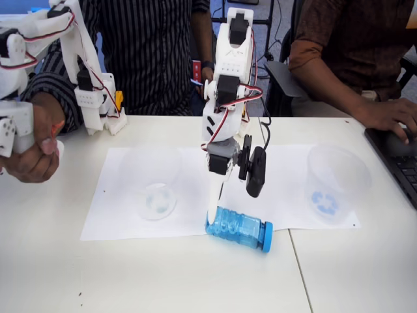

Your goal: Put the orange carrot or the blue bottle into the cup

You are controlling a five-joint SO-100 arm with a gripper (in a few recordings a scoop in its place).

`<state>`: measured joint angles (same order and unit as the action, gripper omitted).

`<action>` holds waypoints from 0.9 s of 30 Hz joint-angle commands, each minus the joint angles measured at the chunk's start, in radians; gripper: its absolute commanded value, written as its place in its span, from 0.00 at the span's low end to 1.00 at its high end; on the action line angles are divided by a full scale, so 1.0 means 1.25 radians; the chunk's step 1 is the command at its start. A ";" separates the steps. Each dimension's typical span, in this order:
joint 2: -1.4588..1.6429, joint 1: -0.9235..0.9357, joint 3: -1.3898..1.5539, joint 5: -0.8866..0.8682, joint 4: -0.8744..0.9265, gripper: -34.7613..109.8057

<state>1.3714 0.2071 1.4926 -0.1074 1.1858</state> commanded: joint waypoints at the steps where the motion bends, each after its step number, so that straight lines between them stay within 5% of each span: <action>1: 0.042 -0.005 -0.080 -0.018 -0.001 0.54; 27: -0.069 -0.002 -0.109 -0.012 -0.039 0.54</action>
<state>1.2533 0.1948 1.4450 -0.1074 1.1505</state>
